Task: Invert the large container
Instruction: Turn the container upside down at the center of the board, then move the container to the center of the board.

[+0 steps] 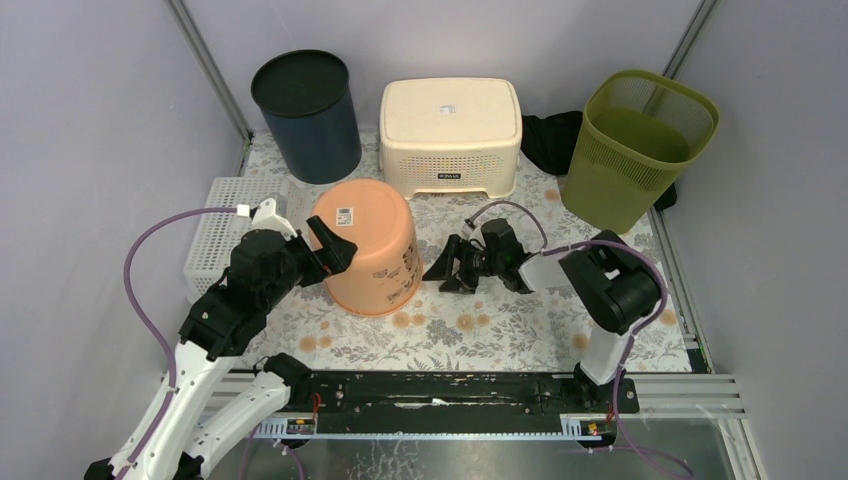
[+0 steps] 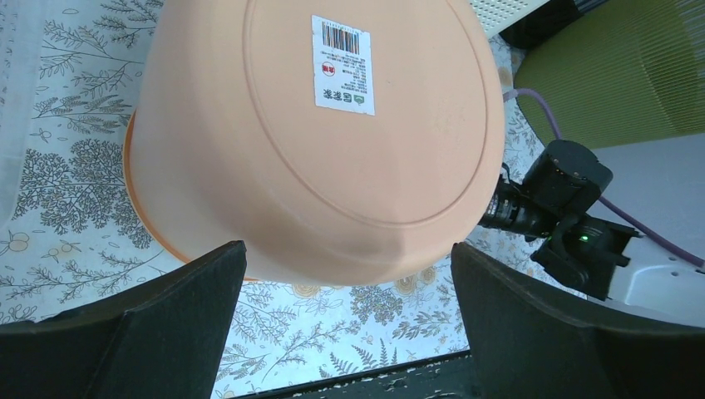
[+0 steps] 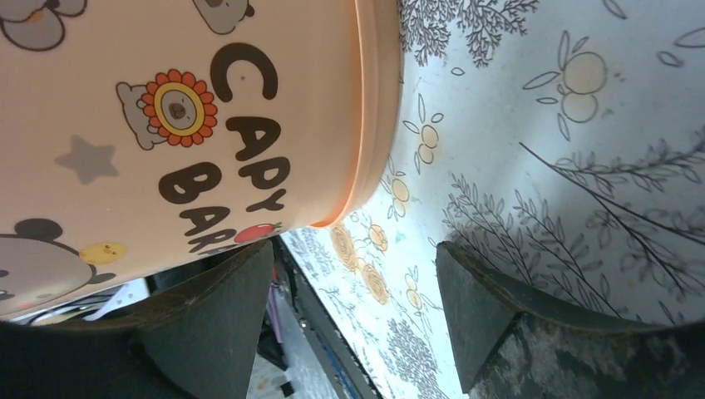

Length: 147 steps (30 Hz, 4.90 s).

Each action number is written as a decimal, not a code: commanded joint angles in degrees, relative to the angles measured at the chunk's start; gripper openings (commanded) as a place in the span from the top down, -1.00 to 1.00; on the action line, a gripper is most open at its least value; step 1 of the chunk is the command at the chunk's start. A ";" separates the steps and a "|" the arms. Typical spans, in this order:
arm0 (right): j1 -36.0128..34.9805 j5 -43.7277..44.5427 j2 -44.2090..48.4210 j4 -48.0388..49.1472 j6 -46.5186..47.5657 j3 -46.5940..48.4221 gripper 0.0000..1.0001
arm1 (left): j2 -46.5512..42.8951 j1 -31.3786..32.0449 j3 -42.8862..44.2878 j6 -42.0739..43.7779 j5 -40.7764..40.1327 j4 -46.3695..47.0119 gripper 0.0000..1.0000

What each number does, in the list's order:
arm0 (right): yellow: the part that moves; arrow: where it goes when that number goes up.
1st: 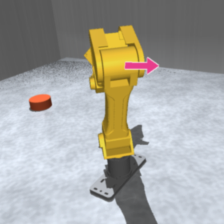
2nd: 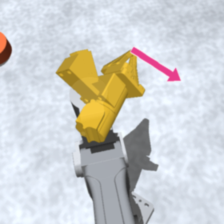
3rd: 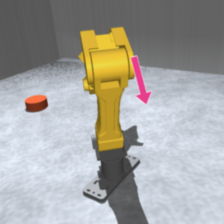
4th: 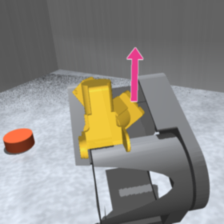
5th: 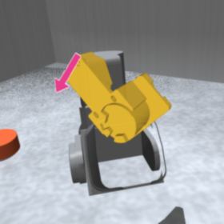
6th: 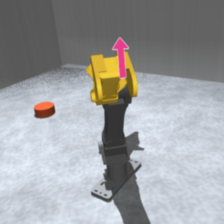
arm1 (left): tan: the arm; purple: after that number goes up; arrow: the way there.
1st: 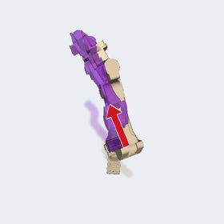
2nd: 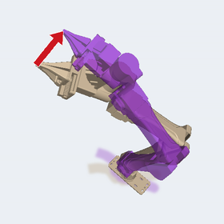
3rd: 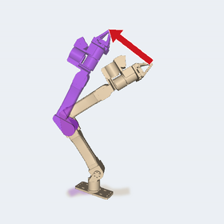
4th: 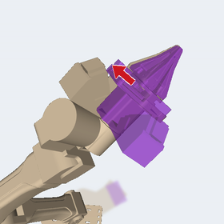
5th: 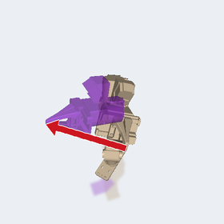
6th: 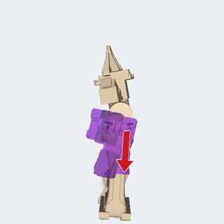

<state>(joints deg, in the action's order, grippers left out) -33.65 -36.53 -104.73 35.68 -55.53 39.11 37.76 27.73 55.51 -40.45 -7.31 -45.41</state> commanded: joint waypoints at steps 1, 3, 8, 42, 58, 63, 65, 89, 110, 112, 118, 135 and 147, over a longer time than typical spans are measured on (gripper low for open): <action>-1.20 4.27 5.74 -13.34 9.06 3.42 -0.58 | 0.22 0.22 0.04 -0.16 0.64 3.83 -1.00; -2.74 4.68 7.15 -15.16 9.82 4.49 -0.58 | 0.17 0.18 0.00 -0.16 0.70 3.91 -1.00; -7.83 4.70 8.37 -15.69 8.97 7.33 -0.58 | 0.25 0.25 0.21 -0.01 0.62 3.98 -1.00; -20.89 22.76 -0.39 -7.55 -4.94 18.78 -0.59 | -4.85 0.22 3.81 0.91 0.10 -0.03 -1.00; -18.56 24.34 -7.49 -3.51 -7.88 25.63 -0.60 | -5.41 0.22 4.26 1.75 -0.33 -0.82 -1.00; -16.62 23.85 -9.43 -1.72 -8.15 27.16 -0.60 | -5.11 0.25 4.41 1.95 -0.21 -0.82 -1.00; -15.73 23.22 -10.32 -0.84 -8.19 27.76 -0.60 | -4.90 0.22 4.50 2.08 -0.16 -0.82 -1.00; -9.44 11.83 -19.40 0.59 -6.52 38.33 -0.61 | -3.01 0.21 3.51 2.31 -0.17 -0.82 -1.00; -5.10 -0.20 -24.88 -9.12 2.81 51.77 -0.63 | 5.07 0.25 -5.45 1.77 -0.23 8.82 -1.00; -4.87 -0.94 -24.09 -9.45 3.69 51.47 -0.64 | 5.70 0.23 -5.85 1.64 -0.04 9.47 -1.00; -4.49 -4.20 -17.27 -10.58 4.48 48.37 -0.65 | 6.48 0.22 -5.99 1.51 1.00 10.32 -1.00; -2.80 -0.54 15.56 -37.50 21.30 38.07 -0.74 | 5.58 0.22 -9.64 -1.10 13.20 15.94 -1.00; 14.46 20.30 22.30 -74.09 38.07 59.76 -0.79 | 1.57 0.22 -11.11 -3.47 18.57 15.69 -1.00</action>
<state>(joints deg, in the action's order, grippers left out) -22.57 -27.62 -84.07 -25.32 -25.80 89.76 41.58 27.73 45.23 -42.57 8.62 -32.58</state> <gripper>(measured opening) 0.889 1.001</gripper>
